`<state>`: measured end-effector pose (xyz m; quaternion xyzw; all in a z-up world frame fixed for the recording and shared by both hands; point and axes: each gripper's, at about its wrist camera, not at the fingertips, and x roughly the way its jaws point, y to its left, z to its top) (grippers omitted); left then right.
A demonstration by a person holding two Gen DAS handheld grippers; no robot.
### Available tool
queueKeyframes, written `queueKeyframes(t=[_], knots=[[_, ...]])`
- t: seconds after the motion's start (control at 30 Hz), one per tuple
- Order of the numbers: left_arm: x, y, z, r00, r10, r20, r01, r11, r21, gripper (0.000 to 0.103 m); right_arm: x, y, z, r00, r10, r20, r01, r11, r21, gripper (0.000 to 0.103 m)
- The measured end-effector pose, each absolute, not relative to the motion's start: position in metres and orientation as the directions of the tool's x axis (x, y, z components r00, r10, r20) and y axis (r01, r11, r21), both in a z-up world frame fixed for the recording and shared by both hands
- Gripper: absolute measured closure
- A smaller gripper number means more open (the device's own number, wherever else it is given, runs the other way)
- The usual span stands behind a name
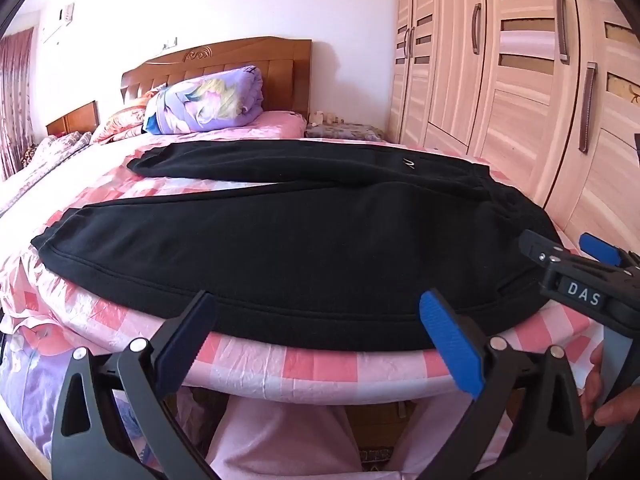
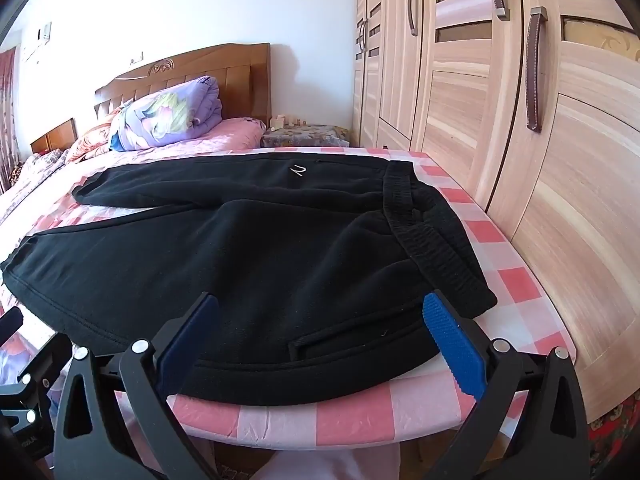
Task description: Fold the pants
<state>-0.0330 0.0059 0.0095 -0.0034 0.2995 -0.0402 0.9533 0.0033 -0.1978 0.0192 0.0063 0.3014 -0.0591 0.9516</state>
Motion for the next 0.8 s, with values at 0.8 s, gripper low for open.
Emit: queueKeyframes(t=[0.8], knots=[[0.003, -0.004, 0.032, 0.859, -0.017, -0.512, 0.084, 0.991, 0.108, 0.001, 0.001, -0.185, 0.01, 0.81, -0.072, -0.583, 0.066, 0.997, -0.033, 0.004]])
